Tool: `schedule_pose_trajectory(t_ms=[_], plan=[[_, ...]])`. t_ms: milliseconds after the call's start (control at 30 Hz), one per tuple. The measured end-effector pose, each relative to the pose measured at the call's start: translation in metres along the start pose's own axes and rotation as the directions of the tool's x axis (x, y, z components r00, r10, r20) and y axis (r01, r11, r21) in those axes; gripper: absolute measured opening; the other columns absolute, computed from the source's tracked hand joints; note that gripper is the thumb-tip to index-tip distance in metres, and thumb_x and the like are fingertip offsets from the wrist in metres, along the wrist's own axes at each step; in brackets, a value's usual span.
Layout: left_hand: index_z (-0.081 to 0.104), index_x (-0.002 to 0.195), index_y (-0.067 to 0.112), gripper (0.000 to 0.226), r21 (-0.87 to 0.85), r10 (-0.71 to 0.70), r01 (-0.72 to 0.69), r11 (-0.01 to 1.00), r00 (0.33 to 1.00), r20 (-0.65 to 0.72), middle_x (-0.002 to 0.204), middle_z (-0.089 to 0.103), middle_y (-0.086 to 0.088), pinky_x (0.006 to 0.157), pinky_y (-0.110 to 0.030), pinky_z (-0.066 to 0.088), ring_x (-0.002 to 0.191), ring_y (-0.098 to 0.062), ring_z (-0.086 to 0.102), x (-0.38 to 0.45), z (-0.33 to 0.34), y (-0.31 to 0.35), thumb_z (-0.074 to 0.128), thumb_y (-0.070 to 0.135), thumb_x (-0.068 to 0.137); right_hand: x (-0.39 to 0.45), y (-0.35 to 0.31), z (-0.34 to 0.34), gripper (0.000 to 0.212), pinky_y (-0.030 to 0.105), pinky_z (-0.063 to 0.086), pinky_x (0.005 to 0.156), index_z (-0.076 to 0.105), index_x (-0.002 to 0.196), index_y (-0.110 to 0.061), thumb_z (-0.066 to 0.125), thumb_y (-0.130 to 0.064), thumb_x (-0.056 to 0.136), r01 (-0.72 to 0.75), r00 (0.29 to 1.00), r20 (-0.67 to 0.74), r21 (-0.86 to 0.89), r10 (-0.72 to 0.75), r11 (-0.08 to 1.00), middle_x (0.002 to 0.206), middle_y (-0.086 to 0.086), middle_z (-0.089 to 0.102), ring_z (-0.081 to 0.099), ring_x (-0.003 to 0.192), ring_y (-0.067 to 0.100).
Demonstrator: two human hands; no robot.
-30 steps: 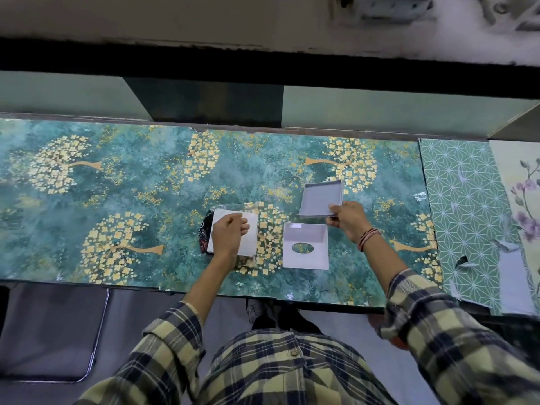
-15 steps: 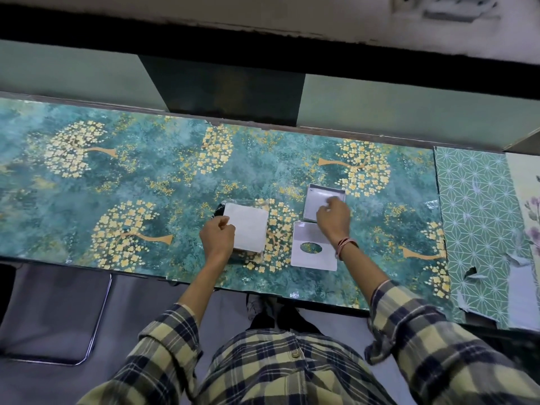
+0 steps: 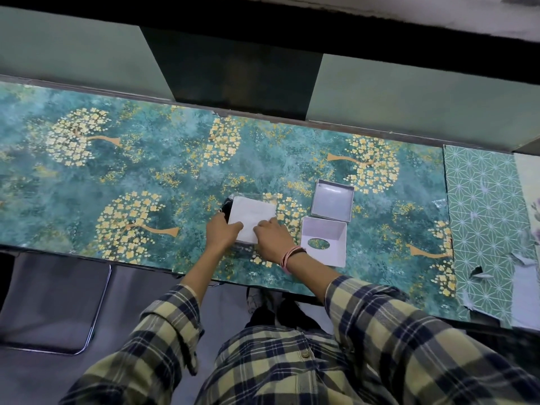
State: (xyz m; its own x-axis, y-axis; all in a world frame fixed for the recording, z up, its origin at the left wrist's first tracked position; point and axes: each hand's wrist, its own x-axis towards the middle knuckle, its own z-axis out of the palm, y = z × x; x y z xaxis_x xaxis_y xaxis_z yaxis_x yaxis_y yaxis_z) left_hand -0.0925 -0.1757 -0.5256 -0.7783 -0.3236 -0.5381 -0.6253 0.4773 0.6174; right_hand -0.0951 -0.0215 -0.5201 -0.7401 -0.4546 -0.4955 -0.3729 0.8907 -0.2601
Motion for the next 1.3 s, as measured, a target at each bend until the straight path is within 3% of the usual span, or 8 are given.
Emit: schedule_pose_trajectory(t_ms=[267,433,800,933,1033,1133,1200,1300], plan=[[0.072,0.101,0.005,0.058,-0.012,-0.03,0.033,0.999,0.985,0.171,0.1,0.072,-0.015,0.073,-0.045,0.056,0.092,-0.035,0.068,0.023,-0.001,-0.002,0.08,0.053,0.07,-0.002,-0.001,0.005,0.03,0.054,0.046,0.1,0.058,0.124,-0.004,0.054,-0.019,0.098,-0.062,0.997,0.054,0.088,0.058,0.994,0.131,0.016,0.059,0.046,0.129,0.041],[0.071,0.113,0.005,0.051,-0.128,-0.078,0.115,0.985,0.96,0.269,0.109,0.072,-0.013,0.077,-0.044,0.06,0.099,-0.033,0.069,0.03,0.0,0.004,0.088,0.035,0.075,-0.005,0.0,0.007,0.039,0.052,0.048,0.1,0.055,0.133,-0.004,0.055,-0.019,0.097,-0.072,0.996,0.053,0.118,0.066,0.99,0.143,0.015,0.054,0.046,0.131,0.042],[0.07,0.113,0.004,0.045,-0.322,-0.046,0.162,0.933,0.939,0.34,0.11,0.075,-0.017,0.079,-0.05,0.064,0.093,-0.033,0.074,0.016,0.002,0.01,0.085,0.031,0.081,-0.016,0.006,-0.012,0.028,0.046,0.057,0.084,0.067,0.116,0.0,0.049,-0.011,0.096,-0.137,0.984,-0.038,0.463,0.175,0.876,0.113,0.023,0.071,0.066,0.103,0.041],[0.068,0.11,0.011,0.035,-0.458,-0.02,0.18,0.871,0.943,0.333,0.11,0.075,-0.016,0.076,-0.057,0.063,0.092,-0.035,0.073,0.0,-0.004,0.017,0.082,0.032,0.085,-0.034,0.013,-0.03,0.033,0.038,0.052,0.088,0.065,0.12,-0.004,0.047,-0.027,0.106,-0.147,0.838,-0.218,0.793,0.5,0.592,0.112,0.011,0.071,0.064,0.099,0.025],[0.07,0.112,0.013,0.035,-0.55,0.029,0.19,0.814,0.931,0.364,0.111,0.076,-0.017,0.071,-0.058,0.062,0.092,-0.034,0.075,-0.012,-0.006,0.023,0.08,0.034,0.086,-0.043,0.028,-0.034,0.047,0.036,0.05,0.084,0.064,0.119,-0.009,0.043,-0.049,0.106,-0.154,0.769,-0.079,0.94,0.635,0.304,0.105,0.003,0.067,0.063,0.098,0.022],[0.068,0.12,0.005,0.039,-0.587,0.064,0.211,0.781,0.909,0.412,0.103,0.078,-0.012,0.054,-0.035,0.06,0.079,-0.022,0.076,-0.028,0.001,0.034,0.075,0.03,0.091,-0.045,0.043,-0.033,0.076,0.042,0.055,0.091,0.059,0.136,-0.015,0.029,-0.073,0.098,-0.131,0.793,0.136,0.99,0.593,-0.052,0.127,0.007,0.067,0.066,0.112,0.026],[0.065,0.124,0.003,0.04,-0.617,0.097,0.241,0.749,0.882,0.462,0.108,0.078,-0.013,0.062,-0.032,0.061,0.087,-0.023,0.077,-0.038,0.008,0.044,0.073,0.025,0.092,-0.05,0.05,-0.035,0.075,0.04,0.061,0.081,0.065,0.132,-0.015,0.025,-0.07,0.101,-0.09,0.83,0.217,0.961,0.514,-0.261,0.122,0.01,0.073,0.071,0.106,0.03],[0.061,0.128,0.003,0.043,-0.617,0.153,0.231,0.752,0.849,0.505,0.118,0.075,-0.016,0.077,-0.038,0.062,0.103,-0.032,0.074,-0.049,0.023,0.056,0.073,0.025,0.092,-0.059,0.057,-0.037,0.076,0.051,0.061,0.089,0.066,0.135,-0.018,0.026,-0.072,0.099,-0.04,0.87,0.237,0.907,0.432,-0.419,0.123,0.015,0.075,0.072,0.109,0.037]])
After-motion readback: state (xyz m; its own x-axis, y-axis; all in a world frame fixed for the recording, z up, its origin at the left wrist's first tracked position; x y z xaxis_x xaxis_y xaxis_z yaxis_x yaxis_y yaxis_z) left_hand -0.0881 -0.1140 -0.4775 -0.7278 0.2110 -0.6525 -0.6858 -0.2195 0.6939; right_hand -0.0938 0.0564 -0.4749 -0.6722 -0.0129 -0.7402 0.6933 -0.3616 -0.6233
